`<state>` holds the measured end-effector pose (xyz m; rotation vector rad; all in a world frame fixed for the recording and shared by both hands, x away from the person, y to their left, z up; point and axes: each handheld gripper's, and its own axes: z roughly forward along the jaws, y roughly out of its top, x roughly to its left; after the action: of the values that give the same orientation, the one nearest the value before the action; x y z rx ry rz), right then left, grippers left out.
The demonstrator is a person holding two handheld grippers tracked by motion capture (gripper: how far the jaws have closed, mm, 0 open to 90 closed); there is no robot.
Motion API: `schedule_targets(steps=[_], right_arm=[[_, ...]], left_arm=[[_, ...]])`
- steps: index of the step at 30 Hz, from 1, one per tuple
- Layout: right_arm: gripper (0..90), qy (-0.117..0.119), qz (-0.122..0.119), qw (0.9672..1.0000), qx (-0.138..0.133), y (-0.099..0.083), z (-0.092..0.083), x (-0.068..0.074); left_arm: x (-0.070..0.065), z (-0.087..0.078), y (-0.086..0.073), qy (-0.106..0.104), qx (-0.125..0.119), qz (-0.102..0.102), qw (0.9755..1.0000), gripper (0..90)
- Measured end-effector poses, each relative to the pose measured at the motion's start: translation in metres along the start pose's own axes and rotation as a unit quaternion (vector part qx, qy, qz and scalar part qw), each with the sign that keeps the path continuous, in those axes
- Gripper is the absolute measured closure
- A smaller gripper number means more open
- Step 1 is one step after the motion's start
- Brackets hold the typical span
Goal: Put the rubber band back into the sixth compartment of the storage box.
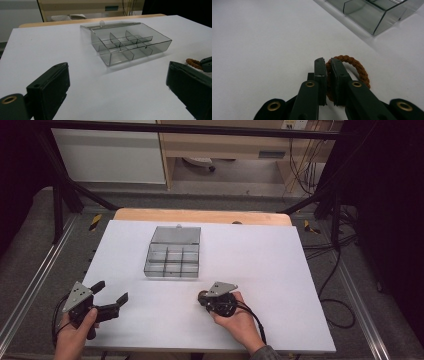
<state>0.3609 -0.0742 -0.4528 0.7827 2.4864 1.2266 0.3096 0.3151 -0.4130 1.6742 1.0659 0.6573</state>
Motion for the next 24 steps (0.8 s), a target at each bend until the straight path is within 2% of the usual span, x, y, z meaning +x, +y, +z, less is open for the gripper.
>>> schedule_targets(steps=[24], right_arm=[[84.4, -0.016, 0.003, 0.9993, -0.032, 0.003, -0.012, -0.006]], left_arm=[[0.0, 0.001, 0.0, 0.001, 0.0, 0.0, 1.0, 5.5]])
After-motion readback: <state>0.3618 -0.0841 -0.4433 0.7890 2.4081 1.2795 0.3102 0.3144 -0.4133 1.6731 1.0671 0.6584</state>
